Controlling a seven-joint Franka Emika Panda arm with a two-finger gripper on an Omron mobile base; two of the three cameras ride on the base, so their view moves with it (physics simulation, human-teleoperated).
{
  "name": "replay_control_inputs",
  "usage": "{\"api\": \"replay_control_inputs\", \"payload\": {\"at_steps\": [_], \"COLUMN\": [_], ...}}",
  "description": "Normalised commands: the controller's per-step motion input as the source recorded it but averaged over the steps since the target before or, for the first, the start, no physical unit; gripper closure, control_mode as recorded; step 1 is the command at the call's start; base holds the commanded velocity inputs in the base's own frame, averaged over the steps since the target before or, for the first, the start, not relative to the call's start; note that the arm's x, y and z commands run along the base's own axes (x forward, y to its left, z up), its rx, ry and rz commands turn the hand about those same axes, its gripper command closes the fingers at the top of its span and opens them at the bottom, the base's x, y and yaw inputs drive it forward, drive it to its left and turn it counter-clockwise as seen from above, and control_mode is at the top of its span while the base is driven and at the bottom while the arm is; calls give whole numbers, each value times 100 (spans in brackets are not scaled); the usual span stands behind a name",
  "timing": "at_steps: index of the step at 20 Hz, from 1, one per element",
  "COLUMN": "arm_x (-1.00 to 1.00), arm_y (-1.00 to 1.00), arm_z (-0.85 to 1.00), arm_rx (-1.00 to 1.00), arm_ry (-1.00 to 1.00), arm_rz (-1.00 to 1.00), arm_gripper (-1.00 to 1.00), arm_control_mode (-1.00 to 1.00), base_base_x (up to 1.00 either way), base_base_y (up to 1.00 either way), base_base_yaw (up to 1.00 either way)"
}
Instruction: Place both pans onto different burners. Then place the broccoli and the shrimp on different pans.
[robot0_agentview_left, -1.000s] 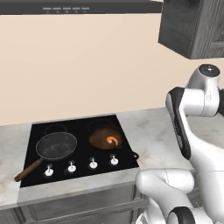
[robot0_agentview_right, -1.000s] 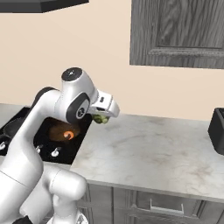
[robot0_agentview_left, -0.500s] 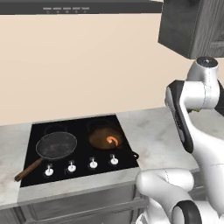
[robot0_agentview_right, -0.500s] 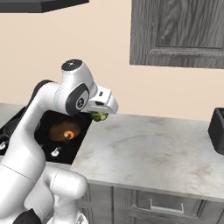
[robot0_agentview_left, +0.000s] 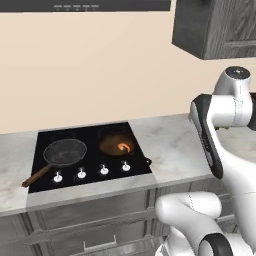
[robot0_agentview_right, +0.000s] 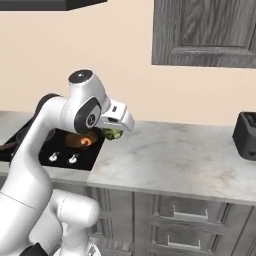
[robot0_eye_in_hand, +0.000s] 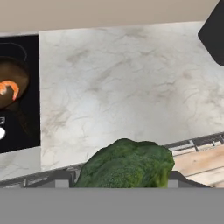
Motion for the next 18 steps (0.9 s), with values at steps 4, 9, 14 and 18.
{"api": "replay_control_inputs", "payload": {"at_steps": [4, 9, 14, 18], "arm_x": [0, 0, 0, 0], "arm_y": [0, 0, 0, 0], "arm_z": [0, 0, 0, 0], "arm_rx": [0, 0, 0, 0], "arm_ry": [0, 0, 0, 0], "arm_rz": [0, 0, 0, 0], "arm_gripper": [100, 100, 100, 100], "arm_control_mode": [100, 100, 100, 100], "base_base_x": [0, 2, -1, -3], "base_base_y": [100, 100, 100, 100], "base_base_yaw": [0, 10, 37, 50]}}
